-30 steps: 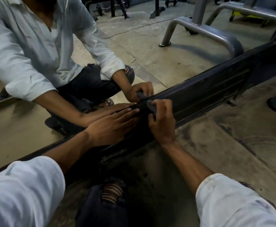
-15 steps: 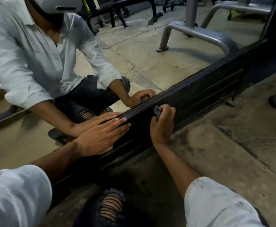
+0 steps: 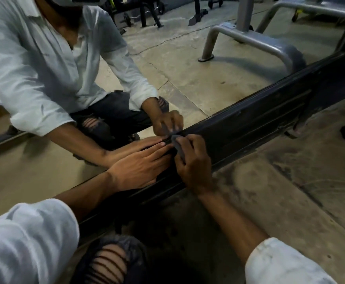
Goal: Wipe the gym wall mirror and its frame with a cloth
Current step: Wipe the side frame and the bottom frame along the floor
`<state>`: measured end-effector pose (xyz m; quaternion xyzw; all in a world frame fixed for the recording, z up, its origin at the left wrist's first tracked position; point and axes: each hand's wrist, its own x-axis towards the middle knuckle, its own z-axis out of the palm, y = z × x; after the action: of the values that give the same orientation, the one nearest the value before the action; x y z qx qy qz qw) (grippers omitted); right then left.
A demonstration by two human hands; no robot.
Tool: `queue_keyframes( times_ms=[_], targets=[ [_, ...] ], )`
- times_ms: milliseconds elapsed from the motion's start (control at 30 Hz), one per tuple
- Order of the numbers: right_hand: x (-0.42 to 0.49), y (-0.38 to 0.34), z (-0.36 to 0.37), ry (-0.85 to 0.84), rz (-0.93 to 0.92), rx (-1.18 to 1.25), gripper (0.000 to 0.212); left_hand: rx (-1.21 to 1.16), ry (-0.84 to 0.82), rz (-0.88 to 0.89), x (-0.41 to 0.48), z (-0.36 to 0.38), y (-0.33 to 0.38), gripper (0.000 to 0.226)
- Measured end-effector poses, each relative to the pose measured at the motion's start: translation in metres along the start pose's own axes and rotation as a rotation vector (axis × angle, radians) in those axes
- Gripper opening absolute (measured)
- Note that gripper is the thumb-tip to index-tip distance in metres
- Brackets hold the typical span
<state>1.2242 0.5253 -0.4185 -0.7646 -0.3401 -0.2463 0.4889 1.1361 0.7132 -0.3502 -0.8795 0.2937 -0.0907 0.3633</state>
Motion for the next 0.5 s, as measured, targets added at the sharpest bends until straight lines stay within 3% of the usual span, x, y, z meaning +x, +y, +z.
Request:
queue_keyframes(
  times_ms=[67,233,400,433,500],
  targets=[
    [0.004,0.007,-0.004,-0.048,-0.100,-0.030,0.042,-0.015,0.007,0.009,-0.001,0.002,0.001,0.069],
    [0.031,0.054,-0.035,0.235,0.262,-0.067,0.035,-0.039,0.048,0.007,-0.002,0.008,0.002,0.072],
    [0.012,0.027,-0.023,-0.146,-0.153,-0.180,0.026,-0.040,0.152,-0.024,-0.002,0.013,0.007,0.061],
    [0.018,0.033,-0.028,-0.141,-0.143,-0.199,0.029,-0.036,0.157,-0.021,-0.002,0.015,0.007,0.064],
    [0.033,0.050,-0.042,0.030,0.081,-0.209,0.033,-0.008,0.139,0.010,0.000,0.018,0.007,0.072]
  ],
)
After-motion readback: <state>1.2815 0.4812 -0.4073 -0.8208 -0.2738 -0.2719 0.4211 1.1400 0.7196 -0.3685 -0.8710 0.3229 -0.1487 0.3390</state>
